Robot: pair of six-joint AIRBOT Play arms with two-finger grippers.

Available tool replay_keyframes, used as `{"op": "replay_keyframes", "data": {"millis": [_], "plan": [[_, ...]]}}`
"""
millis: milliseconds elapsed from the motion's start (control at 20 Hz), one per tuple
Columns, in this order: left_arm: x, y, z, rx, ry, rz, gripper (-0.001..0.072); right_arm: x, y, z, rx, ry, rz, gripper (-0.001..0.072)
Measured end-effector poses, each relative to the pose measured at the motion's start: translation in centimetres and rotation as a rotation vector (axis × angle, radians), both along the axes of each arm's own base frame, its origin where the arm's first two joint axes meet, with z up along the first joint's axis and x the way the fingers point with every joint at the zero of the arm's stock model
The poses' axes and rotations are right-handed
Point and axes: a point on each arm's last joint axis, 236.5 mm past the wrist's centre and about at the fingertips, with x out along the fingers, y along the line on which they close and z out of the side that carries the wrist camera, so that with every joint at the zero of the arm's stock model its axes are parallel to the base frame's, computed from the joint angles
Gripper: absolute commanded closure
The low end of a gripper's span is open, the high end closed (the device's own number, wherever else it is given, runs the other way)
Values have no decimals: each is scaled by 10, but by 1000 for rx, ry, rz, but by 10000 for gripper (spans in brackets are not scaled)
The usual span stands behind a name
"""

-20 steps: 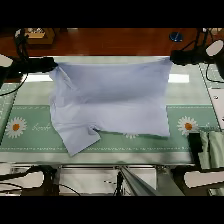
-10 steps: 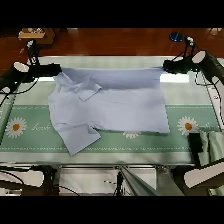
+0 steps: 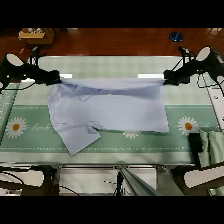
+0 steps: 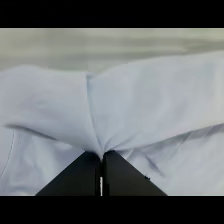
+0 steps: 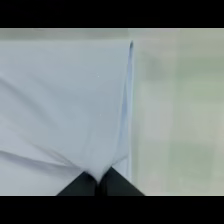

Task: Fold the shirts.

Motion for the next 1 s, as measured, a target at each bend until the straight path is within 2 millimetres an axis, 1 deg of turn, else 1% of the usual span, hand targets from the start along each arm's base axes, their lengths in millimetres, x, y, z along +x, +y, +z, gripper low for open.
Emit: {"op": "replay_keyframes", "data": {"millis": [100, 200, 350, 400, 450, 500, 550, 600, 700, 800, 850, 900, 950, 1000], "plan": [[-17, 5, -15, 24, 97, -3, 691, -12, 1, -11, -1, 64, 8, 694], [-28, 9, -29, 40, 163, -4, 691, -17, 1, -20, 0, 98, 8, 694], [-32, 15, -41, 61, 197, 2, 689, -21, 1, -33, 3, 139, 2, 694], [-31, 16, -43, 65, 197, 7, 663, -23, 1, -37, 4, 153, 0, 690], [-29, 17, -43, 70, 193, 8, 533, -24, 1, -40, 5, 161, -3, 601], [-26, 18, -41, 74, 185, 9, 357, -24, 1, -41, 4, 164, -4, 441], [-24, 21, -37, 84, 180, 8, 214, -23, 0, -41, 3, 164, -4, 339], [-19, 24, -29, 84, 166, 11, 148, -23, -1, -37, 2, 158, 15, 324], [-18, 32, -5, 81, 147, 17, 148, -27, -8, -18, -9, 150, 69, 324], [-26, 47, 19, 80, 137, 40, 148, -39, -29, 6, -41, 145, 83, 324], [-41, 57, 27, 77, 152, 47, 148, -47, -40, 16, -49, 139, 71, 324], [-60, 65, 31, 70, 175, 57, 148, -58, -52, 22, -51, 143, 47, 322], [-80, 73, 30, 63, 201, 77, 148, -70, -61, 25, -37, 149, 20, 289], [-105, 80, 27, 49, 232, 102, 148, -83, -67, 25, -4, 153, -8, 257]]}}
